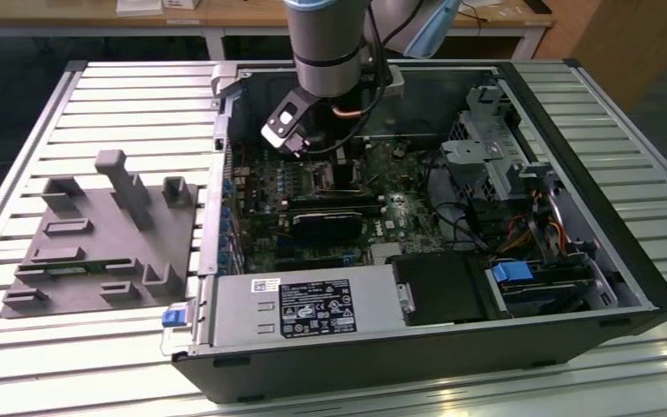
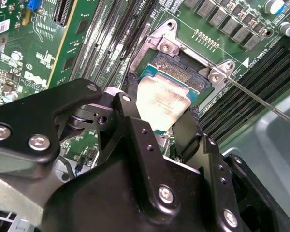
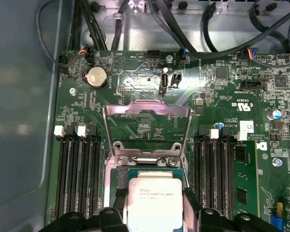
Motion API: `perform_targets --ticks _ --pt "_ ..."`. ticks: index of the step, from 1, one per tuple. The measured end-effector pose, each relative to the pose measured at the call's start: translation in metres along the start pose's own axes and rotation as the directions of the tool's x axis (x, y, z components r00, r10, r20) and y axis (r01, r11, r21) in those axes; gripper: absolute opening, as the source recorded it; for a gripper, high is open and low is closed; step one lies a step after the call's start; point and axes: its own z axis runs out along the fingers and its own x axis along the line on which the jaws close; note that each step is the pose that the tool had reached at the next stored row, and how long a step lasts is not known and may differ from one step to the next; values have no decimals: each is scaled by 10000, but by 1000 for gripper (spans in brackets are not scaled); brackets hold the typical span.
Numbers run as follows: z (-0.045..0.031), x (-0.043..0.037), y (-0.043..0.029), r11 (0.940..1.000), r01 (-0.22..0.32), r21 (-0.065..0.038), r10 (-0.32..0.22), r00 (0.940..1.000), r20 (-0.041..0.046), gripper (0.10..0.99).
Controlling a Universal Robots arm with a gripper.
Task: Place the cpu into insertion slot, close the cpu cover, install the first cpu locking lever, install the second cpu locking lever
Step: 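Place the cpu into insertion slot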
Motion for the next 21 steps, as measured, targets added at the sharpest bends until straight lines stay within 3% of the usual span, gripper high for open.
perform_targets --ticks 21 --pt "79 40 -37 10000 -5 0 5 10000 -34 537"
